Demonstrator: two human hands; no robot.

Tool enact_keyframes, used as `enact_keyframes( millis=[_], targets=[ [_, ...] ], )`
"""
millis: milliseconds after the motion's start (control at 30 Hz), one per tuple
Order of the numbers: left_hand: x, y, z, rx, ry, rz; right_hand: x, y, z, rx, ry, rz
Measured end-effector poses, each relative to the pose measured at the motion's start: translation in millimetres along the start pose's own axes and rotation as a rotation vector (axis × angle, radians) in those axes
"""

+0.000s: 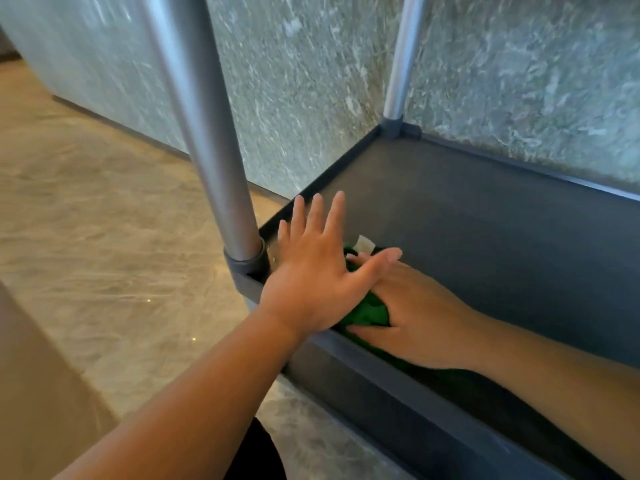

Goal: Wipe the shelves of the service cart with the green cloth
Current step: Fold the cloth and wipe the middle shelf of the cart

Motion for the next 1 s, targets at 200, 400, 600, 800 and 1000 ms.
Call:
enact_keyframes(
  millis=[200, 400, 600, 800, 1000],
  targets=[
    [-4.7, 3.2, -3.9, -0.058, -0.052, -0.001, -80.7, 9.7, 28.5, 0.306, 0.043, -0.055],
    [-6.1, 5.4, -9.5, -0.093, -0.1, -0.027, -147.3, -18.0, 98.1, 0.163, 0.333, 0.097],
    [-3.3, 4.5, -9.5, -0.066, -0.098, -0.029, -171.5, -43.3, 192.9, 0.179, 0.582, 0.133],
    [-3.2, 2.3, -10.2, -0.047, -0.132, -0.016, -184.2, -66.9, 276.1, 0.219, 0.805, 0.158],
    [-0.2, 0.9, -8.6, -0.035, -0.127, -0.009, -185.3, -67.1, 278.5, 0.164, 0.79, 0.134]
  ],
)
Point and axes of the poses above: each hand's wrist, its own x-axis away from the middle knuckle, its own y-axis out of the palm, z = x × y, the point moved 7 cm from there along -x, towards the middle knuckle, and after that the axes turned 9 degrees about x, right-handed, at the moved point
